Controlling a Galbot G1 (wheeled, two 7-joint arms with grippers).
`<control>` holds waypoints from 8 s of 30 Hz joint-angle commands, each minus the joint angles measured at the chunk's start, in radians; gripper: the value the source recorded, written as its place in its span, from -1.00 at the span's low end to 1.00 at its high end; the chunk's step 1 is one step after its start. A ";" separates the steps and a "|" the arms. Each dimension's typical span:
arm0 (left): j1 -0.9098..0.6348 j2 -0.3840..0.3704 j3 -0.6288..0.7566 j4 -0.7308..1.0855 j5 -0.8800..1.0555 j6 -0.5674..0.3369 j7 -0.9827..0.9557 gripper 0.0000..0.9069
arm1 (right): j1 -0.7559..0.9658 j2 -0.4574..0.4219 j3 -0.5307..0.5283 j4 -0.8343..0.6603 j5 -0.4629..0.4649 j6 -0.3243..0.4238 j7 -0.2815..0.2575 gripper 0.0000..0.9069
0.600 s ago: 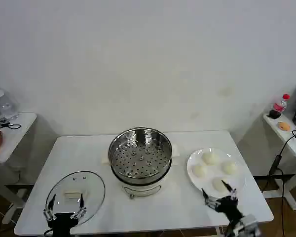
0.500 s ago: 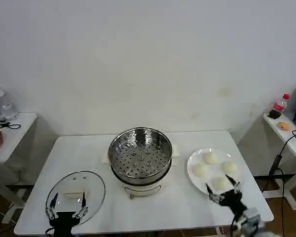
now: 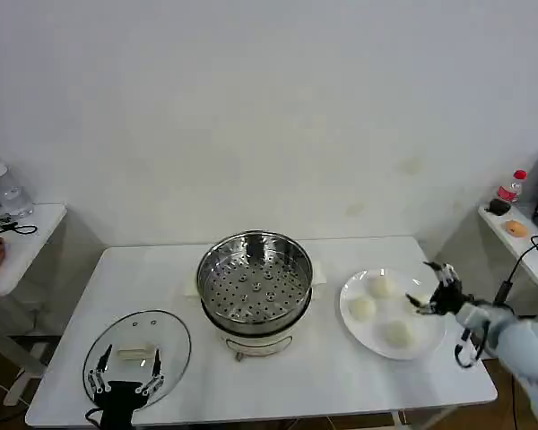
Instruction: Take steamed baozi put them in steamer then cover it.
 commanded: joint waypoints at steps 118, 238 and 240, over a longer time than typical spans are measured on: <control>0.035 -0.006 -0.071 -0.107 -0.025 0.016 0.011 1.00 | 1.629 0.612 -1.686 -0.418 0.370 0.296 -0.294 0.36; 0.020 0.014 -0.053 -0.094 -0.020 0.017 0.014 1.00 | 1.080 0.170 -1.426 -0.470 0.219 -0.097 -0.325 1.00; 0.021 0.015 -0.054 -0.095 -0.020 0.018 0.014 1.00 | 1.069 0.186 -1.419 -0.489 0.218 -0.098 -0.328 1.00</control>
